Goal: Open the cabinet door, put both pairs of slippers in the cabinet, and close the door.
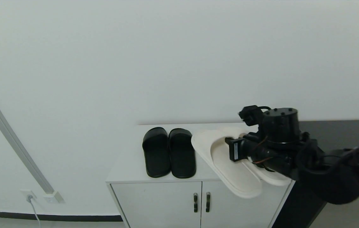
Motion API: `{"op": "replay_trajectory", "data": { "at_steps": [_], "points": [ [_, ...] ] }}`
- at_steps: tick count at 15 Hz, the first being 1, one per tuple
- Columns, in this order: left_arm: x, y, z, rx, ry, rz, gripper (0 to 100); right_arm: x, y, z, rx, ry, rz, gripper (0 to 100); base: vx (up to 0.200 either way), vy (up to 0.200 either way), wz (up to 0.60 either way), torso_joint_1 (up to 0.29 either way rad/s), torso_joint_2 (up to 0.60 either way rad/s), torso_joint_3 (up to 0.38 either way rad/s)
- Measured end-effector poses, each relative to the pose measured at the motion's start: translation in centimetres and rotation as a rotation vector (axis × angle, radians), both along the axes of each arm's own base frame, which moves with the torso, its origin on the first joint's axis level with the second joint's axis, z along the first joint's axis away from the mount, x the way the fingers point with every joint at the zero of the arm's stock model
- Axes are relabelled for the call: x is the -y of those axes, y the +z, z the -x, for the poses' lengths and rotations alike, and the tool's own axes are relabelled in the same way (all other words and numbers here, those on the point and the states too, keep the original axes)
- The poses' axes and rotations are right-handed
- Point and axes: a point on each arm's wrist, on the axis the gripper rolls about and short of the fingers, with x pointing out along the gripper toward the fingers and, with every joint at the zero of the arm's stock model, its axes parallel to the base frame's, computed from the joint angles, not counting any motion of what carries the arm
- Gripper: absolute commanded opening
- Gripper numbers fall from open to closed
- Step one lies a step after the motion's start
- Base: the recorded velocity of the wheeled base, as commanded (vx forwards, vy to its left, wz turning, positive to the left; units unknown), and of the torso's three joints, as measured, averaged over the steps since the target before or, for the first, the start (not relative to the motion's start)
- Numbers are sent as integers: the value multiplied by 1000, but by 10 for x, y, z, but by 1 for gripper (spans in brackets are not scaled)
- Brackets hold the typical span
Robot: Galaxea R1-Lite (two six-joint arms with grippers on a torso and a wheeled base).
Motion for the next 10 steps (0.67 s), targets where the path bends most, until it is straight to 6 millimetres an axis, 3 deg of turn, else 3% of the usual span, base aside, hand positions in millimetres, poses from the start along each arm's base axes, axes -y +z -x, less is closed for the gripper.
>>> {"op": "replay_trajectory", "data": {
  "at_steps": [5, 8, 10],
  "points": [
    [0, 0, 0, 0, 1, 1, 0, 37, 15, 83, -94, 274, 3, 0, 0, 0, 0, 0, 0, 0],
    [0, 0, 0, 0, 0, 1, 0, 41, 22, 98, -74, 310, -12, 0, 0, 0, 0, 0, 0, 0],
    [0, 0, 0, 0, 0, 1, 0, 42, 24, 101, -70, 313, -16, 0, -200, 0, 0, 5, 0, -2]
  ]
}}
